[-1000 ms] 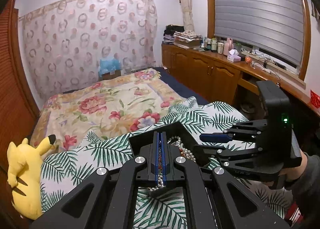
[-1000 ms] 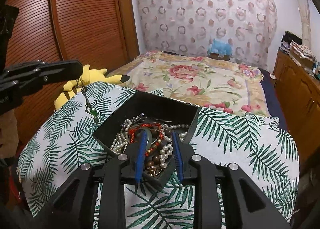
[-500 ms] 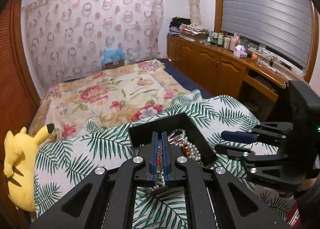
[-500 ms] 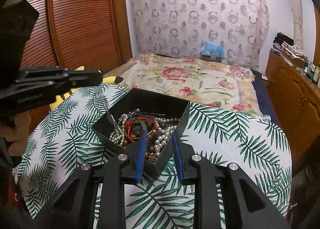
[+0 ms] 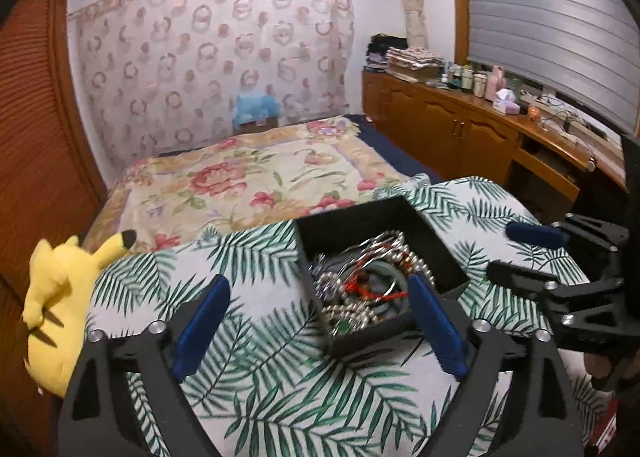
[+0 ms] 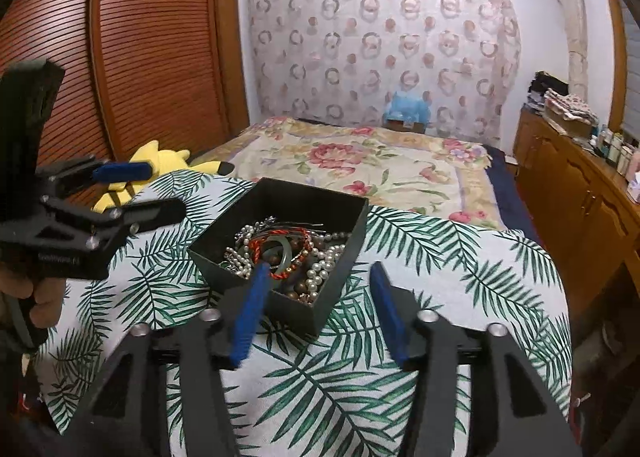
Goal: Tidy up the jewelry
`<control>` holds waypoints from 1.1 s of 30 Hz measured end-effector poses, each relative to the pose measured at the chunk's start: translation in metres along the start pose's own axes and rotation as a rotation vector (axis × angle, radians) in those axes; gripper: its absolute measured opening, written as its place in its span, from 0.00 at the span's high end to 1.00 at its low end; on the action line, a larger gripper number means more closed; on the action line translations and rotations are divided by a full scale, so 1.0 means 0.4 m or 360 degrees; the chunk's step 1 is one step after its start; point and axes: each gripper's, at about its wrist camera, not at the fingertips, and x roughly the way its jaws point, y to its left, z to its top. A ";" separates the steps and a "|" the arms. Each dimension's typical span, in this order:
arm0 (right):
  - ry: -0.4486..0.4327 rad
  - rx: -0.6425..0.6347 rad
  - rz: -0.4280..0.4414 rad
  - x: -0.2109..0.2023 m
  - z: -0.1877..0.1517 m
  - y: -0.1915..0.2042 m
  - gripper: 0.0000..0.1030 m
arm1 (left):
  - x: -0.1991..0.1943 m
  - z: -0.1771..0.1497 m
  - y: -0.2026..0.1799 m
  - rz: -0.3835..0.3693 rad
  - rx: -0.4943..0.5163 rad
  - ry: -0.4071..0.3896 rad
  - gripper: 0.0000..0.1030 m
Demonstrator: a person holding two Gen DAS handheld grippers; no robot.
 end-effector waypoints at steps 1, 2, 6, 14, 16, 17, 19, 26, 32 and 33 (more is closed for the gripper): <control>-0.0002 0.0005 -0.0014 -0.004 -0.004 0.001 0.38 | -0.003 -0.008 0.003 0.0007 -0.0011 0.0002 0.12; -0.0004 0.0006 -0.0025 -0.007 -0.005 0.002 0.37 | -0.008 -0.015 0.005 0.0019 -0.0022 0.0001 0.11; -0.0025 0.0019 -0.0062 -0.027 -0.018 0.010 0.21 | -0.030 -0.037 0.013 0.0063 -0.0062 -0.0007 0.08; -0.0098 0.0062 -0.0125 -0.076 -0.027 0.028 0.03 | -0.089 -0.059 0.006 0.0093 -0.0098 -0.0056 0.08; -0.0115 0.0090 -0.0139 -0.093 -0.030 0.031 0.03 | -0.112 -0.066 0.004 0.0083 -0.0110 -0.0078 0.08; -0.0127 0.0101 -0.0151 -0.102 -0.032 0.031 0.03 | -0.123 -0.069 0.003 0.0083 -0.0113 -0.0087 0.08; -0.0172 0.0116 -0.0189 -0.127 -0.038 0.040 0.03 | -0.141 -0.073 -0.001 0.0086 -0.0116 -0.0104 0.08; -0.0256 0.0175 -0.0258 -0.188 -0.063 0.048 0.03 | -0.190 -0.105 -0.001 0.0113 -0.0159 -0.0141 0.08; -0.0284 0.0176 -0.0274 -0.202 -0.069 0.049 0.03 | -0.209 -0.124 0.004 0.0113 -0.0189 -0.0173 0.08; -0.0286 0.0179 -0.0273 -0.201 -0.071 0.048 0.03 | -0.210 -0.126 0.004 0.0114 -0.0192 -0.0179 0.08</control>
